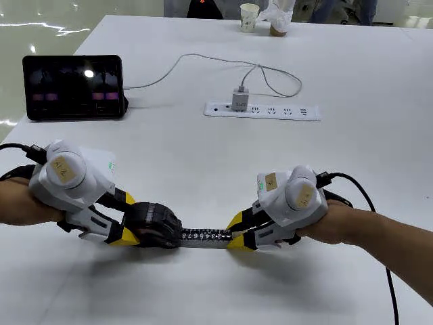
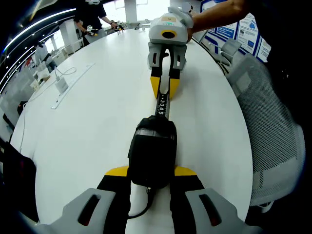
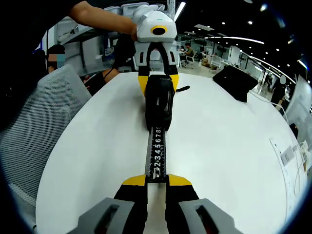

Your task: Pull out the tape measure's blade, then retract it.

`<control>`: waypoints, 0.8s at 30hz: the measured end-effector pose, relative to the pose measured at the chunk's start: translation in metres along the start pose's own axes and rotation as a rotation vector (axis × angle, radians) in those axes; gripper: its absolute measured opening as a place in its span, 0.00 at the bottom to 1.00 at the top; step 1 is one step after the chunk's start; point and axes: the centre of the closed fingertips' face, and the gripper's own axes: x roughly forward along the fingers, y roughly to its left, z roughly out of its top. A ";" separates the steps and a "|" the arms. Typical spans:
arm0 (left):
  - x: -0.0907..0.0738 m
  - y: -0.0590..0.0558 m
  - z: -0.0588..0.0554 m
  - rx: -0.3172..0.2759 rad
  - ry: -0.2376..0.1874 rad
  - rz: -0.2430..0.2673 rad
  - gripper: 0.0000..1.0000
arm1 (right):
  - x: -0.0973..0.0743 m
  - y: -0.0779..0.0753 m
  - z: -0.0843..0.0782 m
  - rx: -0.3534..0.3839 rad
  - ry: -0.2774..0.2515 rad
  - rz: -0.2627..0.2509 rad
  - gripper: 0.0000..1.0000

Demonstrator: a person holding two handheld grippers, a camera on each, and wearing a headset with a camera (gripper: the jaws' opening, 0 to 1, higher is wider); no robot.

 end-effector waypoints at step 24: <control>-0.001 -0.001 0.000 -0.003 0.003 0.000 0.24 | -0.023 0.003 -0.025 0.021 0.014 -0.016 0.10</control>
